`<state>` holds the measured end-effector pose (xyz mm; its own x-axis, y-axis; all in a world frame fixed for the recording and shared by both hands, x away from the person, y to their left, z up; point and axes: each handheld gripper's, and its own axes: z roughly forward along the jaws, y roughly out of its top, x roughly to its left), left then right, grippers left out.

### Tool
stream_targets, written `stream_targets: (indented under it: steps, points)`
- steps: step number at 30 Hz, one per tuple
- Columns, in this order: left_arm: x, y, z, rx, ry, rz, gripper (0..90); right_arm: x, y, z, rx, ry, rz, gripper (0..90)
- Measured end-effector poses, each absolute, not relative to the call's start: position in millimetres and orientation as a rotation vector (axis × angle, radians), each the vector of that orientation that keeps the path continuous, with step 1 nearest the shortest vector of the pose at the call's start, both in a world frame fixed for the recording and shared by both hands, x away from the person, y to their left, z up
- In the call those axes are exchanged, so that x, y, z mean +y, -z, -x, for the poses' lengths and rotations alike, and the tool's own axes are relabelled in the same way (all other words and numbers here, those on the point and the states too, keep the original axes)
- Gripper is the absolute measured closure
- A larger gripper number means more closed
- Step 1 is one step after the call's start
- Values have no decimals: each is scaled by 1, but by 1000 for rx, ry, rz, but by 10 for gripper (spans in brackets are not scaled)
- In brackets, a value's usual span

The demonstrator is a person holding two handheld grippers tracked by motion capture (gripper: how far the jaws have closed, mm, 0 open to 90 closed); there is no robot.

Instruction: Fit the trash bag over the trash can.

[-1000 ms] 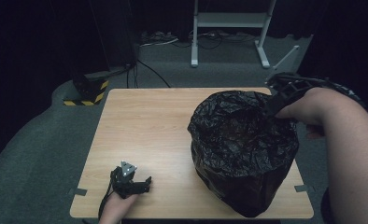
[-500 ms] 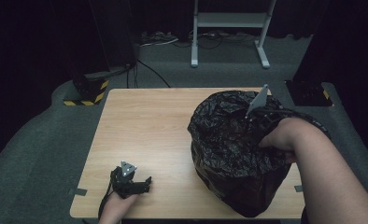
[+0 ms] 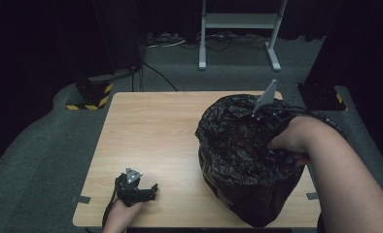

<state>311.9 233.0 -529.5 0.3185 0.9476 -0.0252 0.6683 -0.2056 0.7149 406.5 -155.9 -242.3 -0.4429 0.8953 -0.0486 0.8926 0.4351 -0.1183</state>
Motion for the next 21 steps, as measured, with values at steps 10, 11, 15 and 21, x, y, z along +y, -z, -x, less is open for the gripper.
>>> stream_targets:
  steps: [10, 11, 15, 21]
  points:
    - [233, 529, -312, 1425, -562, -1951, 5, -154, 254, -390, -2568, -242, 1597, 323]
    - [234, 529, -312, 1424, -560, -1950, 5, -154, 264, -390, -2562, -264, 1582, 322]
    - [235, 529, -312, 1422, -555, -1946, 5, -152, 294, -392, -2535, -315, 1572, 309]
    - [235, 529, -312, 1422, -555, -1943, 5, -148, 310, -392, -2529, -342, 1534, 293]
